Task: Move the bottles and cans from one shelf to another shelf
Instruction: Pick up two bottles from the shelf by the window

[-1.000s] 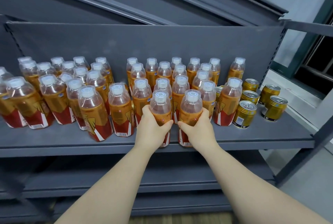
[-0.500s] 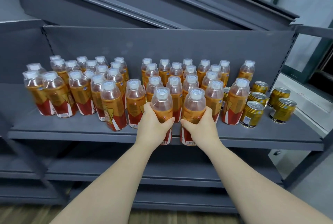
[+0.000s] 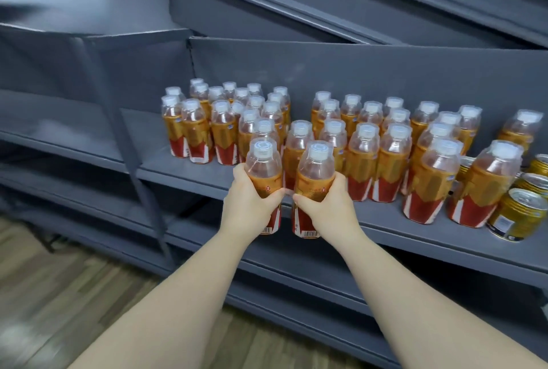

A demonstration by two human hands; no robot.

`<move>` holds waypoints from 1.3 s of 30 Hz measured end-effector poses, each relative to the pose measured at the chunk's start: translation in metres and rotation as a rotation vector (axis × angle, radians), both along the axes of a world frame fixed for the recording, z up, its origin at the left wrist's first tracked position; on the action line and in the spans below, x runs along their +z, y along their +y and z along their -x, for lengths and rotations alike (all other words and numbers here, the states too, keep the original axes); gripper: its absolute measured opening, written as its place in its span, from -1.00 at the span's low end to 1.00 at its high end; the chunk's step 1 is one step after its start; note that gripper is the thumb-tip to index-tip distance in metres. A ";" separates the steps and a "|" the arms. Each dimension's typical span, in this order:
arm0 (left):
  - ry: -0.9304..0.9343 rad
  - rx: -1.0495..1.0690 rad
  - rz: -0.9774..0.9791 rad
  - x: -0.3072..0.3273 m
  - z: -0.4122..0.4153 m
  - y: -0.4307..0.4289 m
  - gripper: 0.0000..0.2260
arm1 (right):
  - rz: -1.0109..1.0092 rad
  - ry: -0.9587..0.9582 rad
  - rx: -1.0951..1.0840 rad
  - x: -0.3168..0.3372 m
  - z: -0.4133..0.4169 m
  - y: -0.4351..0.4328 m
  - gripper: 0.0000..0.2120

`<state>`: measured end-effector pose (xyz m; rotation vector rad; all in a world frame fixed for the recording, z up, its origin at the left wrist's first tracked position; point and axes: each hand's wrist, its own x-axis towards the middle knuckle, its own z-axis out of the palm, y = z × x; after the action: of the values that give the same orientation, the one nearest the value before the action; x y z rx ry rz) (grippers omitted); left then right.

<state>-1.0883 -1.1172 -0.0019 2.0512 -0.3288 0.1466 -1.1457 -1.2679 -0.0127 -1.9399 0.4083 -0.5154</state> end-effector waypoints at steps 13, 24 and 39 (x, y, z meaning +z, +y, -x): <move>0.053 0.505 -0.034 -0.001 -0.017 0.202 -0.47 | -0.010 0.059 0.434 -0.004 -0.086 0.184 -0.36; 0.097 0.792 0.006 -0.012 -0.040 0.368 -0.42 | 0.022 0.082 0.721 -0.012 -0.147 0.361 -0.39; 0.113 1.067 0.048 -0.039 -0.061 0.533 -0.38 | 0.060 0.119 0.919 -0.033 -0.214 0.534 -0.44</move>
<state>-1.0278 -0.5837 -0.0405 1.9744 0.8569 0.6642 -0.9320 -0.7336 -0.0457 -1.9749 -0.4365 0.1904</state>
